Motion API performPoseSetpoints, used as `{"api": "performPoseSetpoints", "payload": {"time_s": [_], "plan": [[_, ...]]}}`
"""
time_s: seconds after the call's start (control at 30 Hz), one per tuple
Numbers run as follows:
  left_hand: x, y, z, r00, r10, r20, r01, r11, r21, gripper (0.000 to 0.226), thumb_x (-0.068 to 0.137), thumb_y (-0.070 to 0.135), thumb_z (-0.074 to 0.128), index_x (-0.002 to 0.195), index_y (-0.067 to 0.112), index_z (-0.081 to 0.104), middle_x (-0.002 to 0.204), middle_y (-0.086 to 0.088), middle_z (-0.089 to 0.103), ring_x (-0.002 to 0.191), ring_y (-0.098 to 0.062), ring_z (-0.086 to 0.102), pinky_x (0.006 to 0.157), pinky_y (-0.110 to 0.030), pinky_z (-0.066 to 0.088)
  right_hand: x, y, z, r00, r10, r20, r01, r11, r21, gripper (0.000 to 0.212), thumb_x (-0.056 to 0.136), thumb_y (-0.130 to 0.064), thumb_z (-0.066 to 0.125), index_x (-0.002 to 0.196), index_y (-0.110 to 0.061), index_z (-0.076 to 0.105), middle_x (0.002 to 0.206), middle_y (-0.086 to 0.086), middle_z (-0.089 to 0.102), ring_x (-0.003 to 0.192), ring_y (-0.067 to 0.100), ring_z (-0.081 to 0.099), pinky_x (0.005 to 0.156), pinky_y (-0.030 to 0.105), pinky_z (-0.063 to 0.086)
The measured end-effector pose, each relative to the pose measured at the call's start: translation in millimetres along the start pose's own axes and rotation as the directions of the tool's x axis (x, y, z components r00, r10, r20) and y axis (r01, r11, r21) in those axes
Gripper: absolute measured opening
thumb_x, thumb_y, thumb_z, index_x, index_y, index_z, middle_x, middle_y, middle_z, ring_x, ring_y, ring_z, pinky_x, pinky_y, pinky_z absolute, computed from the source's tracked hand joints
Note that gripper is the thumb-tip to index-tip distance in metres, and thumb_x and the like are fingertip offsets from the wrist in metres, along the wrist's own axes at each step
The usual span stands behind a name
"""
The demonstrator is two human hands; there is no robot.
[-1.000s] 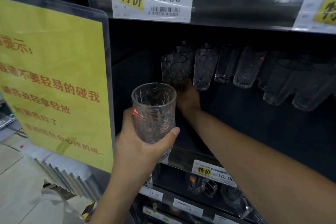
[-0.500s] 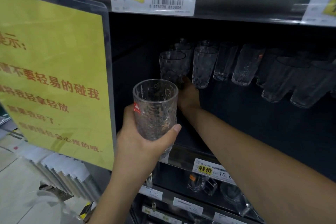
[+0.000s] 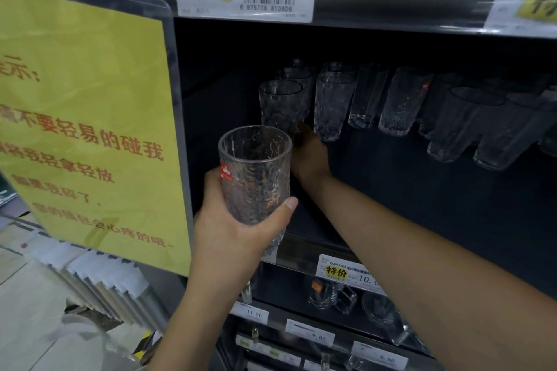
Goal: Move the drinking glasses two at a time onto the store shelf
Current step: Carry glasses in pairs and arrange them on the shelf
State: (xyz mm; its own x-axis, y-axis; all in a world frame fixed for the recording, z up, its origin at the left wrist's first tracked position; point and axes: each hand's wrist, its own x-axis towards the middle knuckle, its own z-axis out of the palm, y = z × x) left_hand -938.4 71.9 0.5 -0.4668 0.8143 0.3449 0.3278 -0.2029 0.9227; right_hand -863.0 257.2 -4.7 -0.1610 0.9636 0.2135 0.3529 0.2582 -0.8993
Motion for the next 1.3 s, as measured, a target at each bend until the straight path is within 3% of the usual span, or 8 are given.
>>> {"api": "performPoseSetpoints", "payload": {"time_s": [0.17, 0.3, 0.43, 0.6, 0.73, 0.83, 0.97, 1.3], "plan": [[-1, 8, 10, 0.999, -0.024, 0.040, 0.025, 0.999, -0.032, 0.053, 0.064, 0.040, 0.085, 0.102, 0.045, 0.049, 0.097, 0.027, 0.064, 0.090, 0.014, 0.061, 0.067, -0.008, 0.050, -24, 2, -36, 0.997, 0.061, 0.039, -0.062, 0.997, 0.049, 0.047, 0.092, -0.043, 0.064, 0.133, -0.021, 0.057, 0.123, -0.006, 0.063, 0.113, 0.010, 0.058, 0.090, 0.021, 0.046], [0, 20, 33, 0.994, -0.034, 0.107, 0.043, 0.996, -0.084, 0.057, 0.066, 0.036, 0.086, 0.109, 0.043, 0.049, 0.104, 0.021, 0.064, 0.091, 0.012, 0.062, 0.075, -0.017, 0.051, -53, 11, -109, 0.996, -0.065, 0.065, 0.076, 0.980, -0.185, 0.034, 0.094, -0.045, 0.061, 0.120, -0.025, 0.069, 0.115, -0.010, 0.069, 0.107, 0.004, 0.061, 0.091, 0.016, 0.044], [4, 32, 67, 0.984, -0.028, 0.177, 0.051, 0.991, -0.123, 0.063, 0.067, 0.031, 0.086, 0.118, 0.039, 0.050, 0.107, 0.020, 0.064, 0.093, 0.011, 0.062, 0.078, -0.018, 0.050, -83, 30, -186, 0.990, -0.072, 0.123, 0.124, 0.863, -0.489, 0.039, 0.095, -0.047, 0.057, 0.127, -0.025, 0.065, 0.122, -0.011, 0.063, 0.114, 0.004, 0.055, 0.092, 0.010, 0.034], [11, 41, 114, 0.957, -0.052, 0.286, 0.094, 0.986, -0.135, 0.055, 0.068, 0.029, 0.087, 0.108, 0.040, 0.051, 0.104, 0.018, 0.066, 0.088, 0.011, 0.063, 0.074, -0.016, 0.048, -110, 65, -250, 0.994, 0.012, 0.110, 0.068, 0.717, -0.694, 0.065, 0.089, -0.068, 0.044, 0.137, -0.027, 0.056, 0.136, -0.004, 0.058, 0.128, 0.018, 0.049, 0.110, 0.031, 0.035], [24, 41, 153, 0.952, -0.064, 0.299, 0.108, 0.985, -0.132, 0.060, 0.068, 0.028, 0.088, 0.114, 0.031, 0.051, 0.103, 0.017, 0.065, 0.092, 0.006, 0.062, 0.079, -0.020, 0.049, -117, 85, -270, 0.992, 0.059, 0.116, 0.045, 0.679, -0.732, 0.087, 0.077, -0.088, 0.026, 0.144, -0.036, 0.046, 0.150, -0.006, 0.046, 0.139, 0.017, 0.039, 0.113, 0.045, 0.034], [35, 36, 180, 0.953, -0.042, 0.299, 0.079, 0.991, -0.111, 0.066, 0.067, 0.029, 0.089, 0.119, 0.026, 0.049, 0.109, 0.011, 0.065, 0.100, -0.002, 0.063, 0.088, -0.026, 0.051, -119, 90, -273, 0.984, 0.113, 0.136, 0.022, 0.684, -0.729, 0.078, 0.081, -0.081, 0.034, 0.148, -0.039, 0.040, 0.157, -0.007, 0.036, 0.145, 0.015, 0.029, 0.117, 0.047, 0.026], [53, 28, 212, 0.953, -0.025, 0.303, 0.052, 0.995, -0.083, 0.068, 0.070, 0.032, 0.087, 0.120, 0.025, 0.041, 0.105, 0.015, 0.057, 0.103, -0.006, 0.058, 0.081, -0.013, 0.043, -116, 91, -271, 0.980, 0.116, 0.163, 0.043, 0.676, -0.736, 0.069, 0.088, -0.069, 0.042, 0.150, -0.038, 0.036, 0.161, -0.007, 0.027, 0.149, 0.012, 0.018, 0.122, 0.040, 0.014], [87, 5, 258, 0.944, 0.076, 0.320, -0.050, 0.995, -0.090, 0.069, 0.076, 0.032, 0.084, 0.127, 0.018, 0.040, 0.112, 0.012, 0.056, 0.106, -0.005, 0.056, 0.090, -0.013, 0.044, -115, 95, -269, 0.978, 0.108, 0.178, 0.068, 0.645, -0.762, 0.064, 0.092, -0.065, 0.041, 0.149, -0.040, 0.035, 0.162, -0.009, 0.022, 0.150, 0.009, 0.013, 0.118, 0.030, 0.008]]}}
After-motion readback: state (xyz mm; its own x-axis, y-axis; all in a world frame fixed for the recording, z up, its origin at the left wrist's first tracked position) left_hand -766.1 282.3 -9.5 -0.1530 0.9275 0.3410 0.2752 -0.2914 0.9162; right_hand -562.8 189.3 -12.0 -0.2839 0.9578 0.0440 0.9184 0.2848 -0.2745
